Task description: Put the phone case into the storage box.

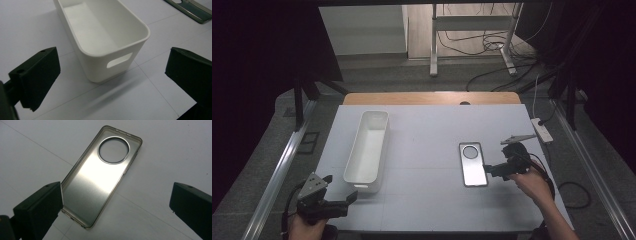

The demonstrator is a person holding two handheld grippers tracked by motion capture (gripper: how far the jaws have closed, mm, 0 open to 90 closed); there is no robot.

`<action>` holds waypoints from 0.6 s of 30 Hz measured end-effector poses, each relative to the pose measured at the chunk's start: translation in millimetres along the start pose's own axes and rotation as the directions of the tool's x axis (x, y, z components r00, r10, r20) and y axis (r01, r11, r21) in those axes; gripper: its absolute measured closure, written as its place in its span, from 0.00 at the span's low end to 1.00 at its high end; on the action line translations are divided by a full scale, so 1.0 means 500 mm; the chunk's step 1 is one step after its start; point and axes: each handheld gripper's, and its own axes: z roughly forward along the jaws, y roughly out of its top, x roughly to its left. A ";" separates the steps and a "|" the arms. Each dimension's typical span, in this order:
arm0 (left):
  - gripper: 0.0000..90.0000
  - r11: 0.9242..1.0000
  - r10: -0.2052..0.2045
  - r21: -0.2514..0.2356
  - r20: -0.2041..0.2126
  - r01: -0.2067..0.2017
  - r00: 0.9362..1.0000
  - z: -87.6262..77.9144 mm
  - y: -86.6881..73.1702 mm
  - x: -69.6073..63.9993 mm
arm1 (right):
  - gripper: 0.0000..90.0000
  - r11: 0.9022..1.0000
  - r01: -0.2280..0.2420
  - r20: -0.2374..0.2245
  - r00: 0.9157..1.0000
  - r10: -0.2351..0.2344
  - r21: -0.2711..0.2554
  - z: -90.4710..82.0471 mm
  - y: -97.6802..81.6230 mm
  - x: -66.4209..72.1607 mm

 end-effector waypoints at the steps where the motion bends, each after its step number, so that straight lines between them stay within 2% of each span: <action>1: 0.01 1.000 0.000 -0.001 0.000 0.000 1.000 0.000 0.000 0.000 | 0.00 1.000 0.005 0.000 1.000 -0.005 -0.001 0.001 0.001 -0.001; 9: 0.01 1.000 0.001 -0.001 -0.001 -0.001 1.000 0.000 0.000 0.000 | 0.00 1.000 -0.017 -0.010 1.000 0.017 0.008 0.014 0.017 -0.003; 18: 0.01 1.000 -0.002 -0.001 -0.001 0.002 1.000 0.000 0.000 0.000 | 0.00 1.000 -0.008 -0.014 1.000 0.009 0.019 0.031 0.039 -0.003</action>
